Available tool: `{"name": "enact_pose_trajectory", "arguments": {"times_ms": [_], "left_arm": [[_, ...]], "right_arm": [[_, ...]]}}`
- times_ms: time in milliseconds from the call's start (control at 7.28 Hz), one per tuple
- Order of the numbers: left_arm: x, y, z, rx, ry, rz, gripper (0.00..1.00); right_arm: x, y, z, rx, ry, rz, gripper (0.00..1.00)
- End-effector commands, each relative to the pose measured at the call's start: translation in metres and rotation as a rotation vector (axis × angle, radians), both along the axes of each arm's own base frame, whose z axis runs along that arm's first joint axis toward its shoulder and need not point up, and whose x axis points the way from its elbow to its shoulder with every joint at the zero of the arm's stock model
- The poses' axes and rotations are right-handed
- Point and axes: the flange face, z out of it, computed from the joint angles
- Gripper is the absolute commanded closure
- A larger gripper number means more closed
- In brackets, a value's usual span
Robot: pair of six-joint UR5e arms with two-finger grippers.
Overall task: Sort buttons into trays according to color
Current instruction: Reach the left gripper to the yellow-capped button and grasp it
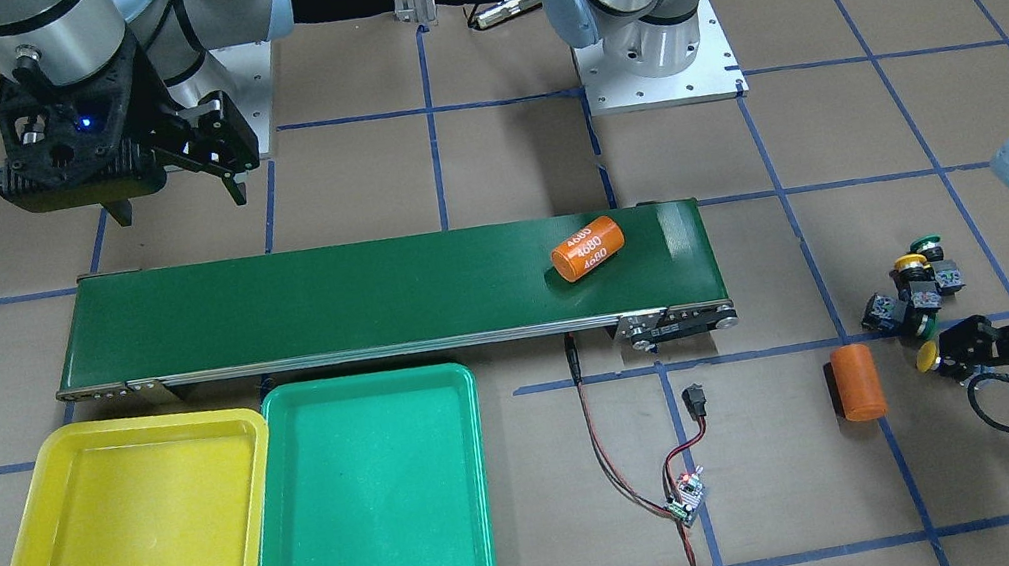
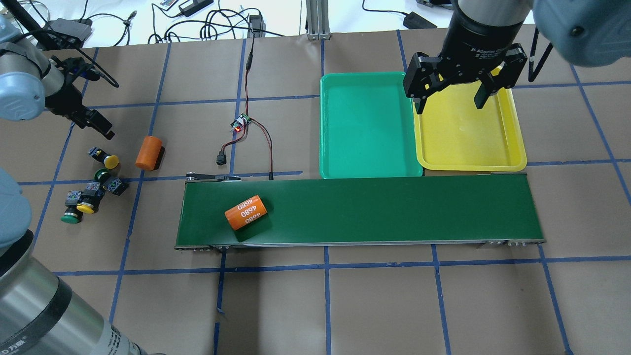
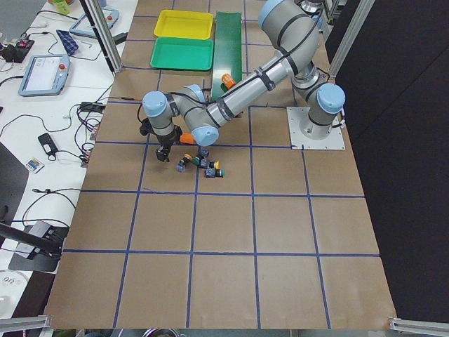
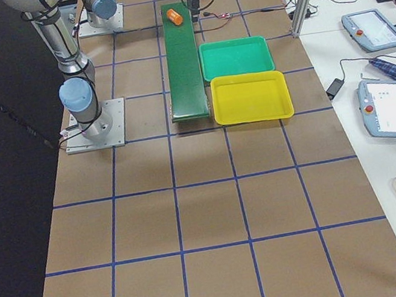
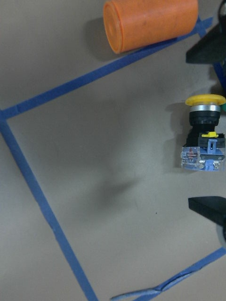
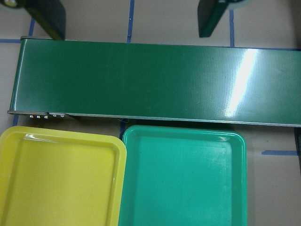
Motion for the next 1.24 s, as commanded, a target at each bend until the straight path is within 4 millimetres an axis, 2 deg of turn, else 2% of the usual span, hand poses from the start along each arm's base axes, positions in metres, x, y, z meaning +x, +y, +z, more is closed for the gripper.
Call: {"name": "enact_pose_trajectory", "arguments": {"times_ms": [0,412,825,1099], "left_arm": [[0.002,0.004,-0.025,0.042,-0.003,0.017,0.00],[-0.002,0.016,-0.050,0.097,0.004,0.017,0.00],[-0.002,0.018,-0.053,0.104,0.007,0.016,0.00],[0.002,0.034,-0.069,0.138,0.028,0.029,0.00]], "right_arm": [[0.000,0.000,0.000,0.000,0.000,0.000,0.00],[-0.001,-0.001,-0.001,0.003,0.000,0.000,0.00],[-0.001,-0.001,-0.001,0.003,0.000,-0.001,0.00],[-0.001,-0.001,-0.001,0.003,0.000,-0.002,0.00]]}}
